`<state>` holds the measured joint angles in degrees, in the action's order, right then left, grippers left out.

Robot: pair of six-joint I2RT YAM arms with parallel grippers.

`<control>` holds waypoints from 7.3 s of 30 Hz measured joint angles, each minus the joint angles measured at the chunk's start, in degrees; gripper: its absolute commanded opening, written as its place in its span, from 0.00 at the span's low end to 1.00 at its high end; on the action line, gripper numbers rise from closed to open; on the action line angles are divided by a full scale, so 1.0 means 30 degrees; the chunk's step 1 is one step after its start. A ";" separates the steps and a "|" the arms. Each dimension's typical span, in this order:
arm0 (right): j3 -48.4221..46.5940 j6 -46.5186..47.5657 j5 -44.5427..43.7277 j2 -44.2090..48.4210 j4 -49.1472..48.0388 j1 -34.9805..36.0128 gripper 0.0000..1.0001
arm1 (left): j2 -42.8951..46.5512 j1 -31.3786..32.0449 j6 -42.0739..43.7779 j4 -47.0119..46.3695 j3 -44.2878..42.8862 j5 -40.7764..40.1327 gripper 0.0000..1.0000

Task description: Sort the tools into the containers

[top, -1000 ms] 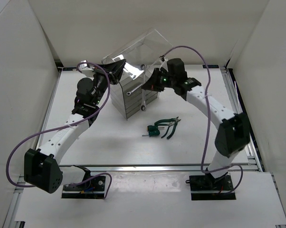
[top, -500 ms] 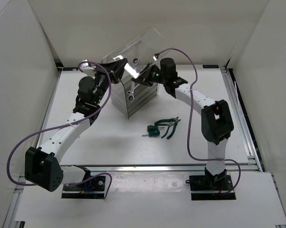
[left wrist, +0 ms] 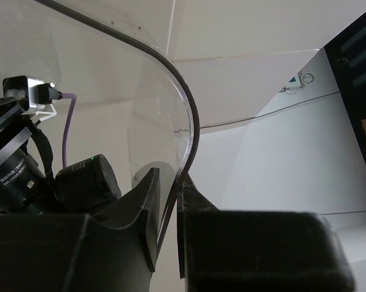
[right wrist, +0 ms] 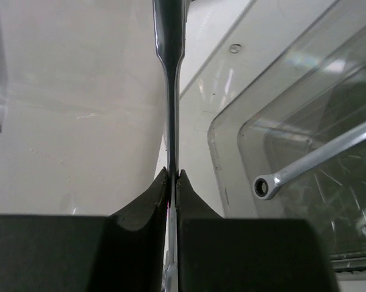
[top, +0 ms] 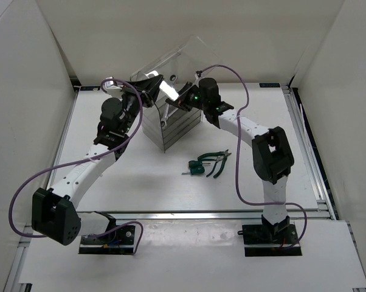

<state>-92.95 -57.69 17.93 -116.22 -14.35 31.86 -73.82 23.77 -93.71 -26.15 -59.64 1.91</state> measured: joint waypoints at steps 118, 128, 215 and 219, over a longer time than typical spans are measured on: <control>1.2407 -0.8939 0.1399 -0.2288 -1.7762 -0.2936 0.19 | 0.3738 -0.2259 1.6997 0.2951 0.3628 0.1020 0.99; 1.2415 -0.9712 0.1610 -0.2455 -1.8134 -0.2878 0.00 | 0.3738 -0.2259 1.6495 0.2470 0.3628 0.1027 0.99; 1.4324 0.7533 -0.8757 0.7905 1.0863 -0.1195 0.15 | 0.3716 -0.2616 1.3129 0.1661 0.6244 0.0364 0.99; 1.3151 0.7169 -0.9275 0.7053 1.2167 -0.1195 0.00 | 0.3723 -0.2616 1.3049 0.1705 0.6288 0.0357 0.99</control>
<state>-53.49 -36.18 -9.89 -95.07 22.15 28.27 -62.65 15.92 -54.57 -21.04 -40.77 2.98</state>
